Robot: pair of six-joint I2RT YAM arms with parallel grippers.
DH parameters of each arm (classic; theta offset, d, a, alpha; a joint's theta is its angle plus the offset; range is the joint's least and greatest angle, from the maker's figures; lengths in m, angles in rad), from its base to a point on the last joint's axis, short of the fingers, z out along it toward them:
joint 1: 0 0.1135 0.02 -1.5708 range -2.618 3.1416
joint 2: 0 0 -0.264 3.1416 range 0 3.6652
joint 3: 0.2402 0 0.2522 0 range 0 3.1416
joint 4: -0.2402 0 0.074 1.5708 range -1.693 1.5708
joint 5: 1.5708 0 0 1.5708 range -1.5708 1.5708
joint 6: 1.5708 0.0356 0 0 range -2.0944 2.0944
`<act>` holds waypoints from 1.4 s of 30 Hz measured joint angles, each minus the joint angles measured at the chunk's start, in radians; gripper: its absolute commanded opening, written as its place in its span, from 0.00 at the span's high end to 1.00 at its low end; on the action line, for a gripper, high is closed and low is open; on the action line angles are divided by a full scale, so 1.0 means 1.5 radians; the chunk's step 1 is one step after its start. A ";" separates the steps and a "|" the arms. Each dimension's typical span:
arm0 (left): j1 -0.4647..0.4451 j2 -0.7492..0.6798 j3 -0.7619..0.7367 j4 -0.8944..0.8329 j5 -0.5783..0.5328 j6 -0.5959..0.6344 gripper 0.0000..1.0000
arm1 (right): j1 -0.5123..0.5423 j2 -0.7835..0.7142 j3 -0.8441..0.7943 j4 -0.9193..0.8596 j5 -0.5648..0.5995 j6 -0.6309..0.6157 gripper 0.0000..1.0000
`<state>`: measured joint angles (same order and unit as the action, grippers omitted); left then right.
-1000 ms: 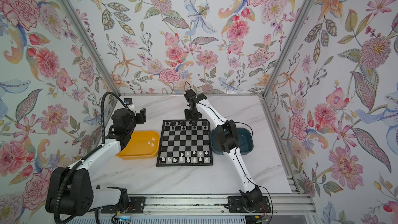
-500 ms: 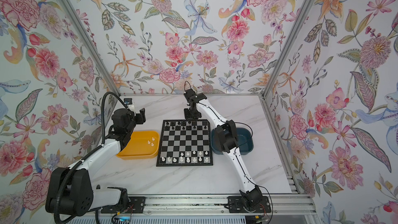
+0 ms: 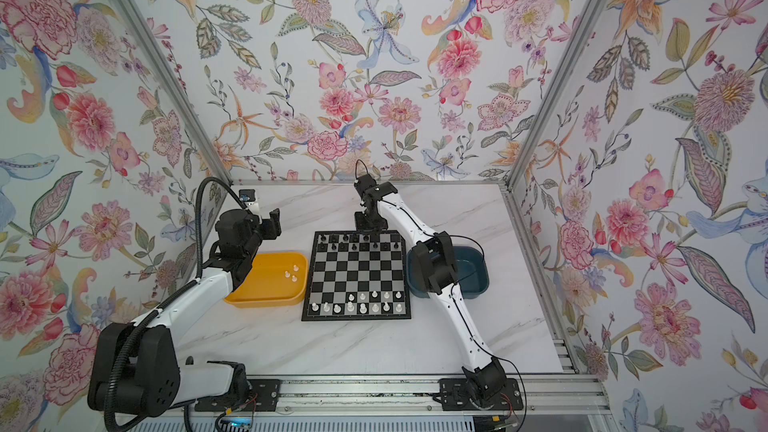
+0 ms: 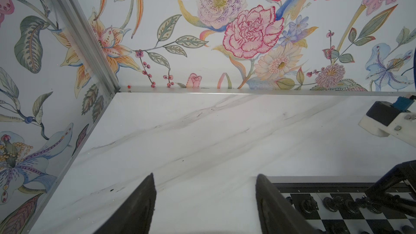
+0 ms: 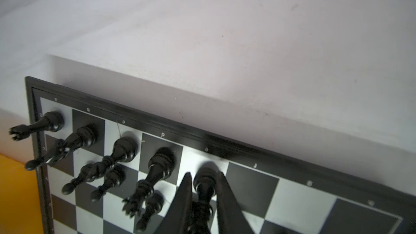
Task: Set up the chess pieces on the board
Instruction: 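Lower the black piece onto a far-row square with the right gripper, then open the right gripper to release the black piece and raise it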
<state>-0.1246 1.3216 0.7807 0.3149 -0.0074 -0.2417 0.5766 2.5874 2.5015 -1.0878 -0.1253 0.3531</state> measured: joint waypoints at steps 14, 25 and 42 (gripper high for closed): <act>0.000 0.000 0.000 0.000 0.000 0.000 0.28 | 0.000 0.001 0.000 0.000 -0.002 0.002 0.66; 0.000 -0.034 -0.009 -0.004 0.000 0.000 0.28 | 0.003 -0.001 0.000 0.005 -0.012 0.002 0.63; 0.000 -0.058 -0.016 -0.005 0.001 0.000 0.28 | 0.003 -0.142 -0.021 0.007 0.040 -0.014 0.60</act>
<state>-0.1246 1.2343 0.7574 0.3077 -0.0067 -0.2420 0.5808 2.3749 2.4702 -1.0771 -0.0654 0.3325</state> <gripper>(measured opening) 0.719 0.401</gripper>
